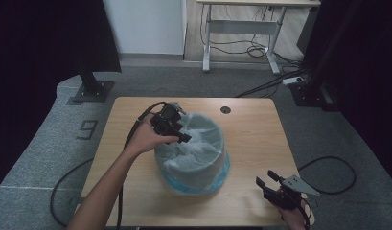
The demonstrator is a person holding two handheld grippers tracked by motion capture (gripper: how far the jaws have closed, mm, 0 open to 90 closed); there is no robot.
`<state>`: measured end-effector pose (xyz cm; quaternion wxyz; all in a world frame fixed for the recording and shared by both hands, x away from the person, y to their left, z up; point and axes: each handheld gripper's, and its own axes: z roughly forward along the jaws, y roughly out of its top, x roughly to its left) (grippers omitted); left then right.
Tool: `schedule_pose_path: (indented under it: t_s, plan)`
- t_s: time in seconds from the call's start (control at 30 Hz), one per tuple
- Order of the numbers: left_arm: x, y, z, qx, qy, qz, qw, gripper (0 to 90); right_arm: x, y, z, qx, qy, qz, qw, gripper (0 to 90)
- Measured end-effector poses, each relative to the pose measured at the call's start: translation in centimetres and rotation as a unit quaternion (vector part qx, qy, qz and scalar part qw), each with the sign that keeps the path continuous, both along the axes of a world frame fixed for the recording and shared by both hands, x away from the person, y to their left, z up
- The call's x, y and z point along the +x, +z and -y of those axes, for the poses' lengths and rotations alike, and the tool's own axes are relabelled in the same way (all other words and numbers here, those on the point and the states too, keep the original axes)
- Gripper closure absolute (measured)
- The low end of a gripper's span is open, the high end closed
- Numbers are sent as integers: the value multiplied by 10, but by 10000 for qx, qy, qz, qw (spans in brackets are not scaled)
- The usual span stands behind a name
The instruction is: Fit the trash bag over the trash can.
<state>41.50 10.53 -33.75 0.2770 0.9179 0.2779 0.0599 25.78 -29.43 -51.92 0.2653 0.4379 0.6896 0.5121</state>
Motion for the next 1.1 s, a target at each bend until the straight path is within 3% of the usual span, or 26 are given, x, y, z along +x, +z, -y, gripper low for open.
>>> schedule_pose_path:
  t_s: [0.23, 0.47, 0.6, 0.83, 0.93, 1.1]
  plan:
    - [11, -22, 5, 273, 29, -279, 9992, 406, 0, -2, -1, -84, 15, -32, 10000, 388]
    - [16, -28, 12, 442, 43, -415, 9982, 400, -1, -1, 0, -91, 15, -15, 10000, 387]
    - [15, -28, 9, 392, 65, -453, 9982, 398, -1, -1, 0, -116, 26, -2, 9999, 387]
    - [-1, -12, -2, -46, -6, -228, 9997, 398, -2, 0, 2, -44, 11, -26, 10000, 387]
    - [-9, -5, -5, -214, -134, -218, 9994, 400, -2, 1, -1, -54, 44, -16, 10000, 386]
    - [-23, -6, -4, -91, -485, -220, 9985, 399, -2, 1, -4, -87, 94, -27, 9999, 386]
